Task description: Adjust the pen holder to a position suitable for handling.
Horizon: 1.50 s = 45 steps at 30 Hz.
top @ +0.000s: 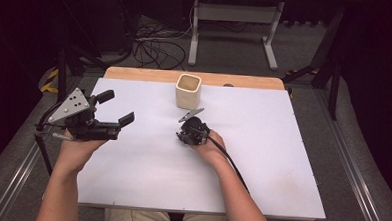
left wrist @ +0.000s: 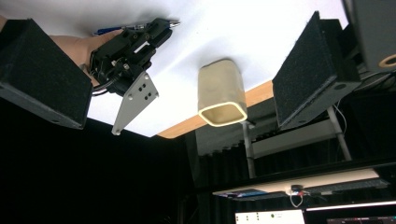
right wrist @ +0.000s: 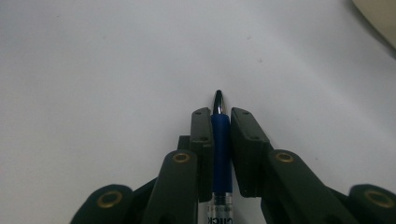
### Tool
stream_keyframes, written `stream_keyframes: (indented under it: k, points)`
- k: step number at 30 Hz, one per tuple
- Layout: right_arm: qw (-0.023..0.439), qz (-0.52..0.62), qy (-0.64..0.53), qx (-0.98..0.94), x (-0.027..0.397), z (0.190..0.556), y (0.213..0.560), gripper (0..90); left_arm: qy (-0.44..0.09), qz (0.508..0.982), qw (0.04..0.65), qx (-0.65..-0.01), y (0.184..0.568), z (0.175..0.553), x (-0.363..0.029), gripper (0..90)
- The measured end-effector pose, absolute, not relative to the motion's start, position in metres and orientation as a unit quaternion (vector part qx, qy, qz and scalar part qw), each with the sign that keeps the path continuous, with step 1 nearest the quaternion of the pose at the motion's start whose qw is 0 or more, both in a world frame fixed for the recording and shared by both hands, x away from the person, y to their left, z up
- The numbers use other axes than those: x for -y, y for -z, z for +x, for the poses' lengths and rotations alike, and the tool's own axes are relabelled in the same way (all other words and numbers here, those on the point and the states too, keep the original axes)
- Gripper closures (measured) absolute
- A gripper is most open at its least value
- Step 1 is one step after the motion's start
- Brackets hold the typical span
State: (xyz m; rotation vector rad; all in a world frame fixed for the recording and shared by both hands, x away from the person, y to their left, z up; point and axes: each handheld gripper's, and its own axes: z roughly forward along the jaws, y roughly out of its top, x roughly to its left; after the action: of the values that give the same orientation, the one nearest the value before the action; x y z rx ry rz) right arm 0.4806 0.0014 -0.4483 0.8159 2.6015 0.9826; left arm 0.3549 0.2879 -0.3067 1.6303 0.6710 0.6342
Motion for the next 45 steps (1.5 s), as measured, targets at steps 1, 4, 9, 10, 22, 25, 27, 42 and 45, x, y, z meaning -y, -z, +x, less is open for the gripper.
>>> stream_keyframes:
  k: [1, 4, 9, 10, 22, 25, 27, 42, 45]
  points:
    - [0.124, 0.280, -0.341, -0.889, 0.000, 0.480, 0.448, 80.4, -0.272, 0.701, 0.592, -0.289, 0.307, 0.355, -0.288, 6.0]
    - [0.133, 0.283, -0.358, -0.880, 0.005, 0.479, 0.443, 80.4, -0.270, 0.702, 0.592, -0.290, 0.308, 0.356, -0.287, 6.1]
    - [0.145, 0.279, -0.394, -0.864, 0.013, 0.474, 0.431, 80.4, -0.269, 0.703, 0.591, -0.289, 0.309, 0.357, -0.286, 6.2]
    - [0.149, 0.277, -0.403, -0.860, 0.014, 0.473, 0.428, 80.4, -0.269, 0.703, 0.591, -0.289, 0.309, 0.357, -0.285, 6.2]
    - [0.191, 0.261, -0.492, -0.808, 0.033, 0.452, 0.401, 80.5, -0.285, 0.692, 0.600, -0.283, 0.311, 0.356, -0.282, 7.8]
    - [0.191, 0.261, -0.509, -0.798, 0.039, 0.448, 0.398, 80.5, -0.282, 0.695, 0.598, -0.282, 0.313, 0.357, -0.279, 7.9]
    - [0.190, 0.261, -0.516, -0.794, 0.042, 0.446, 0.395, 80.5, -0.279, 0.698, 0.597, -0.281, 0.314, 0.358, -0.276, 8.0]
    - [0.201, 0.242, -0.560, -0.767, 0.052, 0.430, 0.375, 80.6, -0.265, 0.706, 0.598, -0.273, 0.328, 0.365, -0.256, 9.3]
    - [0.203, 0.241, -0.566, -0.762, 0.054, 0.428, 0.371, 80.7, -0.262, 0.708, 0.596, -0.273, 0.333, 0.367, -0.252, 9.4]
